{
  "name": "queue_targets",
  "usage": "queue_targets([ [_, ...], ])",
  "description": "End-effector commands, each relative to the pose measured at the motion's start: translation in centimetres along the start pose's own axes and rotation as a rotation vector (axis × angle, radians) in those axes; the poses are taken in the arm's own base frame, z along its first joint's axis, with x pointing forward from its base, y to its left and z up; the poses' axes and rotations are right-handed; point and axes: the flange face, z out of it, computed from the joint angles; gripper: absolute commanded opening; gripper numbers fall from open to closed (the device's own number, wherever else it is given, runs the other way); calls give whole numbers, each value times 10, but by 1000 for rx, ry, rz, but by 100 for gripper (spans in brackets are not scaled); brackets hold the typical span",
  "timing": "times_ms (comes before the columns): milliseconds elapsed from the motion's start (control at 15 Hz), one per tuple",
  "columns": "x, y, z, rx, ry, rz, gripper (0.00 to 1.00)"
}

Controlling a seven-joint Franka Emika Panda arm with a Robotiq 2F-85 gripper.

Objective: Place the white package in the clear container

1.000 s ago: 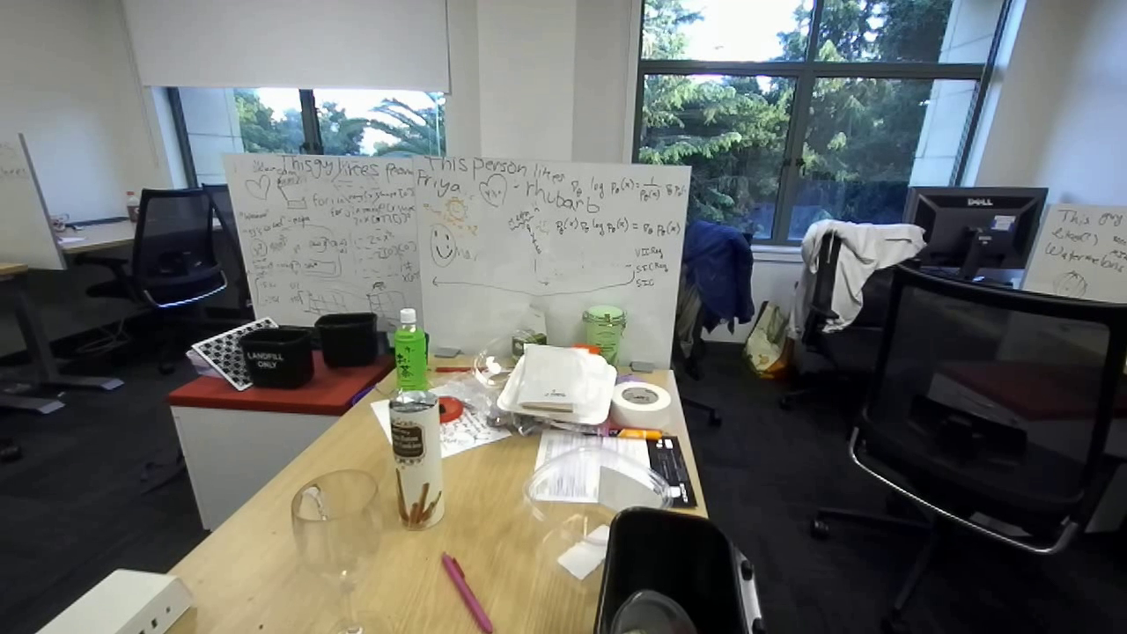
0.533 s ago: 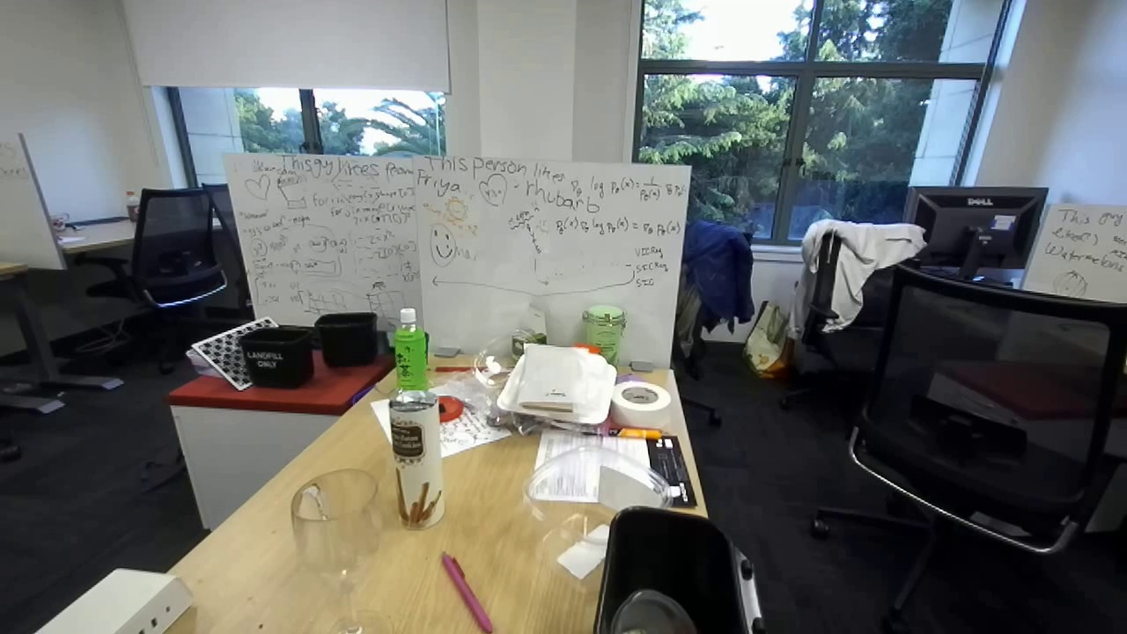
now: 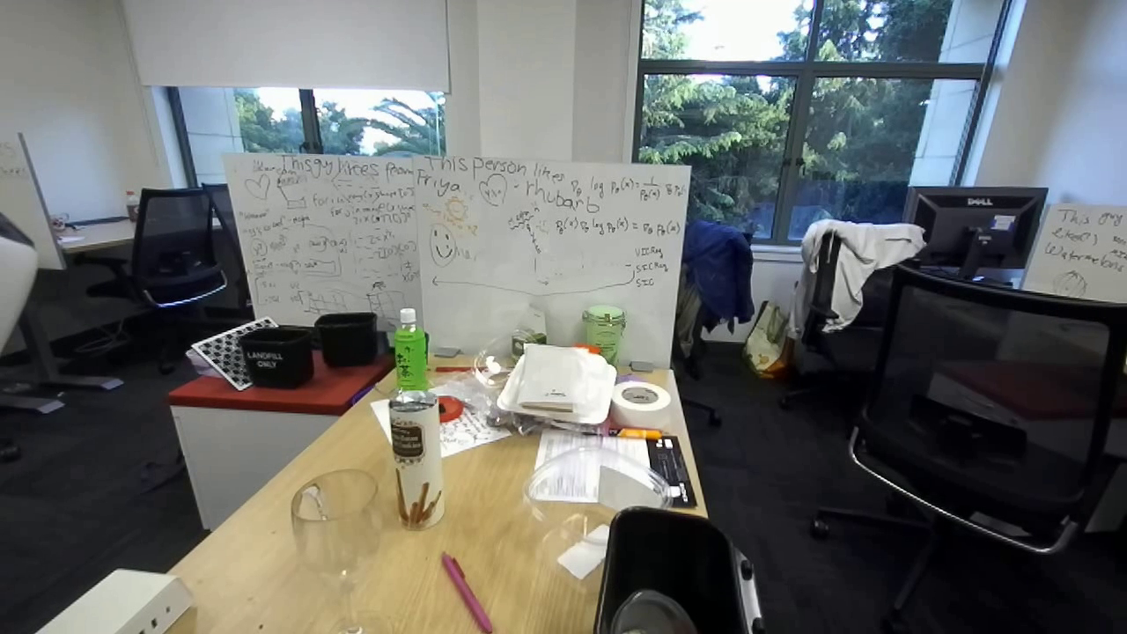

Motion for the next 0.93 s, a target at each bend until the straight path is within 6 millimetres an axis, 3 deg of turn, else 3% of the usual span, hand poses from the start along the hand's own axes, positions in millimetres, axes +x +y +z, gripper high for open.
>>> queue_targets([
  [0, 12, -6, 20, -30, -3, 67, 100],
  [267, 25, -10, 38, -54, 11, 118, 100],
  [667, 47, -15, 49, -101, 59, 202, 100],
  [800, 55, -17, 49, -121, 79, 220, 92],
  [867, 58, -18, 48, -131, 92, 225, 80],
])
